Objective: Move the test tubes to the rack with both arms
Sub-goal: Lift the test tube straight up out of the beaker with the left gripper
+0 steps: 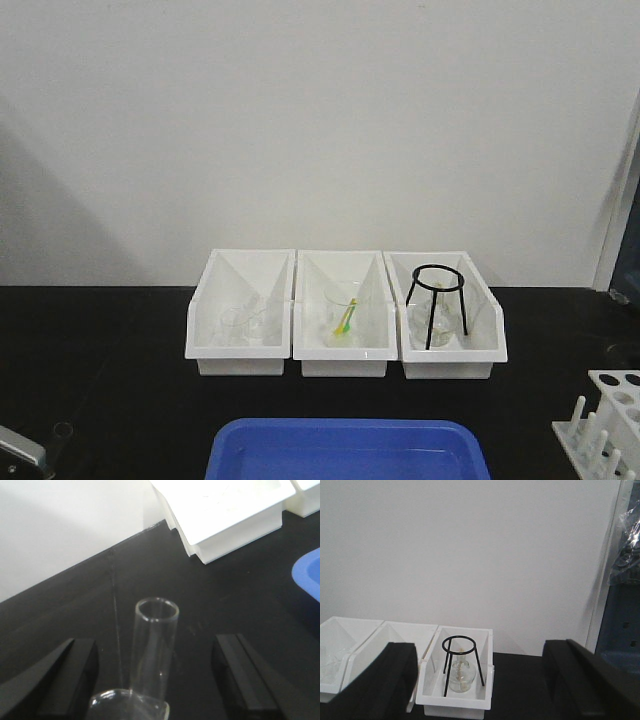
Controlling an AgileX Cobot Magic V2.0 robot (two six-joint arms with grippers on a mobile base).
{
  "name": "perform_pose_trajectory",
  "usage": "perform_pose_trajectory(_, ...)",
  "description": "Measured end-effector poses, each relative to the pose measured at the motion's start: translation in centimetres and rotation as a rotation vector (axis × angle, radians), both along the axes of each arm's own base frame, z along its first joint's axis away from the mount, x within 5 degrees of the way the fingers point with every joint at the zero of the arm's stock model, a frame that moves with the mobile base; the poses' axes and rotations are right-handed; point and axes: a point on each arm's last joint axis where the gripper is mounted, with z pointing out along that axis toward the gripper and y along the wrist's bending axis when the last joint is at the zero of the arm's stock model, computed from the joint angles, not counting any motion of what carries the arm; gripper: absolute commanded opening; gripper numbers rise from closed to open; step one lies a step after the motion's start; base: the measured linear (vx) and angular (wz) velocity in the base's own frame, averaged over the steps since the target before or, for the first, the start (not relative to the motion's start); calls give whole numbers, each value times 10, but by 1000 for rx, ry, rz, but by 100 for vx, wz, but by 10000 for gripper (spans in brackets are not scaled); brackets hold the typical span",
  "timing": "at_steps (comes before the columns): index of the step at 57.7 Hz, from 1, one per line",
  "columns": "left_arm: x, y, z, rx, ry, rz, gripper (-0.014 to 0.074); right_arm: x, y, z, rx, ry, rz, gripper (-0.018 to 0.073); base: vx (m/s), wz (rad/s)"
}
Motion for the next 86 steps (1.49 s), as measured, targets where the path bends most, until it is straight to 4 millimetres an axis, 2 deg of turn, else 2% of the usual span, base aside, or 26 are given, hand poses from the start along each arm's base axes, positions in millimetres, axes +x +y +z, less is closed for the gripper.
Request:
perform_pose_trajectory(12,7,0,-10,11,-41,7,568,0,0,-1,-1,8,-1,573,0,0)
perform_pose_trajectory(20,9,-1,-13,15,-64,10,507,0,0,-1,-1,10,-1,573,0,0)
perform_pose_trajectory(26,9,0,-12,14,-86,12,379,0,0,-2,-2,23,-2,573,0,0)
perform_pose_trajectory(27,10,0,-10,13,-101,13,153,0,0,-3,-3,37,-3,573,0,0)
perform_pose_trajectory(34,10,0,-10,15,-108,12,-18,0,0,-4,-3,41,-3,573,0,0)
perform_pose_trajectory(53,9,0,-3,9,-148,14,-20,0,0,-4,-3,43,-3,568,0,0)
perform_pose_trajectory(66,1,2,30,-23,-252,15,-20,0,0,-4,-3,44,-3,568,0,0)
perform_pose_trajectory(76,-12,4,57,-52,-289,9,-20,0,0,-4,-3,48,-3,568,0,0)
perform_pose_trajectory(86,-23,4,87,-108,-260,-8,-20,0,0,-4,-3,49,-4,568,0,0)
